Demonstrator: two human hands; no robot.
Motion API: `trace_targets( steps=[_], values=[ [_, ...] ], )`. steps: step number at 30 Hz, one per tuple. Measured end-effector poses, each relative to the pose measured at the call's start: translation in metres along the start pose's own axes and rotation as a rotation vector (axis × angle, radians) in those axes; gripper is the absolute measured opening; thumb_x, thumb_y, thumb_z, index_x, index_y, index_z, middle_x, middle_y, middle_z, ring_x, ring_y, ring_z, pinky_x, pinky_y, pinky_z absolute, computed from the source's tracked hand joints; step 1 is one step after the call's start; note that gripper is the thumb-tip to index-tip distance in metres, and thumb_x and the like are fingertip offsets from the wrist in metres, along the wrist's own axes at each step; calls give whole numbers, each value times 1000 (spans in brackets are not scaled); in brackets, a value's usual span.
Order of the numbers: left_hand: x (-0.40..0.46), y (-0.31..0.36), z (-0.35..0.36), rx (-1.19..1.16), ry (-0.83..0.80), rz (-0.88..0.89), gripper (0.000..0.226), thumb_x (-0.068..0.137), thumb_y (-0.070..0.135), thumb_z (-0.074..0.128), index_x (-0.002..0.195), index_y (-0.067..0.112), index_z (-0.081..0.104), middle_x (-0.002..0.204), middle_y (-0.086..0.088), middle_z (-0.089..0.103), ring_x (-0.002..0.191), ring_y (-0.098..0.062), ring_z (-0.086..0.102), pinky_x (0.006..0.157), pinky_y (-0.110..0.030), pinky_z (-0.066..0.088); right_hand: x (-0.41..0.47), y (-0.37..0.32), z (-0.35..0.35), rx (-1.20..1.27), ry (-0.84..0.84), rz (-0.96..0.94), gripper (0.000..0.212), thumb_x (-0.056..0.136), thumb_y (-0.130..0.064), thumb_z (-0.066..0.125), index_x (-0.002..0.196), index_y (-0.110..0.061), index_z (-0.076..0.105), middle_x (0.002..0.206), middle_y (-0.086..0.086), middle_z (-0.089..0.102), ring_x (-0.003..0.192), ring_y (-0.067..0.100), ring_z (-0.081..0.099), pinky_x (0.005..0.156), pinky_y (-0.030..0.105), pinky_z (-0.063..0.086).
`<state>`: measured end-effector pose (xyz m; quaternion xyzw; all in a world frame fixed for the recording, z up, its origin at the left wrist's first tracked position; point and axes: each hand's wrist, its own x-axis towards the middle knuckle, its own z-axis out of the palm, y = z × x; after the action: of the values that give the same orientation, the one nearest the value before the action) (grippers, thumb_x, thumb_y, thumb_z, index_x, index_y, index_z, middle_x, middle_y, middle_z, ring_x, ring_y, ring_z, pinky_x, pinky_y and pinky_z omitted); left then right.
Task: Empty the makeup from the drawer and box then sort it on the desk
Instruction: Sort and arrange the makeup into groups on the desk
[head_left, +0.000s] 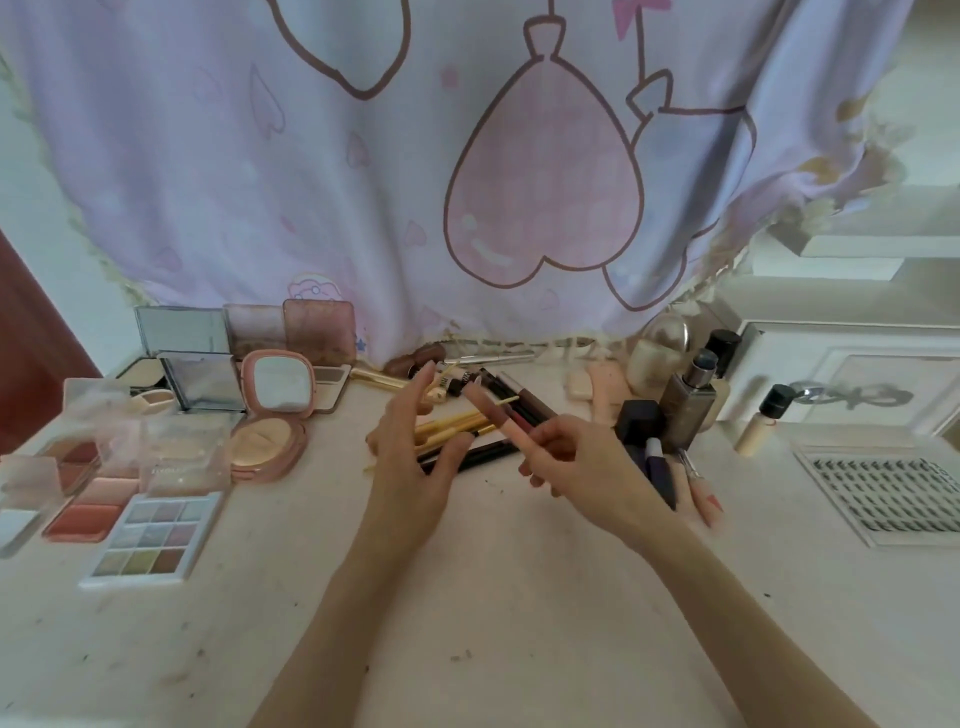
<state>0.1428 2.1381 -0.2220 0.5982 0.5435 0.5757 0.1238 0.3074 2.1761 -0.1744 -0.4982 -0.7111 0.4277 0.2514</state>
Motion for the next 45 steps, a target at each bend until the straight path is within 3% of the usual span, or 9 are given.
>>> trace_targets(
  steps=[7, 15, 17, 21, 23, 28, 34, 38, 45],
  values=[
    [-9, 17, 3, -91, -150, -93, 24, 91, 1, 50, 89, 25, 54, 76, 2, 65, 72, 3, 59, 66, -9, 43, -23, 25, 4, 93, -21, -97, 11, 92, -30, 53, 87, -25, 61, 60, -6, 44, 48, 2, 35, 47, 15, 28],
    [-15, 14, 5, 187, -211, -81, 31, 95, 35, 33, 68, 26, 43, 58, 9, 43, 58, -2, 43, 55, -14, 32, -27, 33, 7, -57, -48, -243, 17, 93, -26, 52, 99, -18, 67, 61, -12, 49, 55, -3, 46, 52, 12, 34],
    [-15, 18, 3, 183, -165, -111, 37, 98, 25, 36, 62, 23, 46, 57, 7, 43, 57, -1, 44, 54, -13, 33, -28, 35, 8, -42, -21, -268, 17, 92, -24, 55, 102, -17, 67, 65, -16, 53, 60, -6, 49, 55, 10, 36],
    [-15, 26, 1, 40, -162, -99, 12, 88, 22, 49, 86, 31, 56, 70, 10, 59, 71, 7, 55, 65, -8, 41, -28, 34, 5, 77, 33, -257, 15, 90, -26, 58, 93, -18, 70, 50, -18, 50, 48, -1, 44, 47, 11, 30],
    [-16, 27, -1, -101, -234, -75, 24, 85, 12, 57, 103, 27, 55, 88, 13, 66, 86, 1, 62, 75, -15, 48, -27, 35, 3, 145, 19, -223, 17, 91, -28, 55, 86, -24, 70, 44, -15, 44, 43, 3, 37, 45, 14, 25],
    [-13, 28, 1, -47, -187, -132, 18, 89, 4, 56, 87, 21, 62, 70, 27, 63, 68, 4, 56, 65, -9, 43, -22, 38, 3, 128, 10, -242, 17, 92, -26, 54, 82, -34, 64, 48, -16, 46, 46, 5, 37, 46, 16, 27],
    [-14, 26, -2, -2, -174, -154, 20, 84, 43, 50, 83, 30, 65, 63, 23, 61, 56, 1, 48, 59, -12, 39, -23, 38, 4, 62, 45, -316, 23, 87, -14, 62, 87, -36, 55, 81, -19, 58, 73, -6, 54, 64, 9, 41],
    [-15, 24, -2, -246, -292, -157, 23, 79, 15, 62, 100, 20, 53, 90, 3, 71, 71, -13, 59, 60, -20, 46, -23, 40, 2, 102, 44, -295, 8, 91, -21, 58, 91, -29, 59, 73, -15, 59, 70, -3, 57, 64, 12, 45],
    [-13, 28, -2, -173, -121, -211, 14, 88, 10, 55, 74, 10, 54, 67, 1, 68, 55, -5, 50, 54, -14, 42, -26, 37, 4, -61, 59, -353, 14, 89, -17, 60, 91, -30, 57, 81, -22, 52, 80, -6, 50, 71, 6, 37]
  ],
)
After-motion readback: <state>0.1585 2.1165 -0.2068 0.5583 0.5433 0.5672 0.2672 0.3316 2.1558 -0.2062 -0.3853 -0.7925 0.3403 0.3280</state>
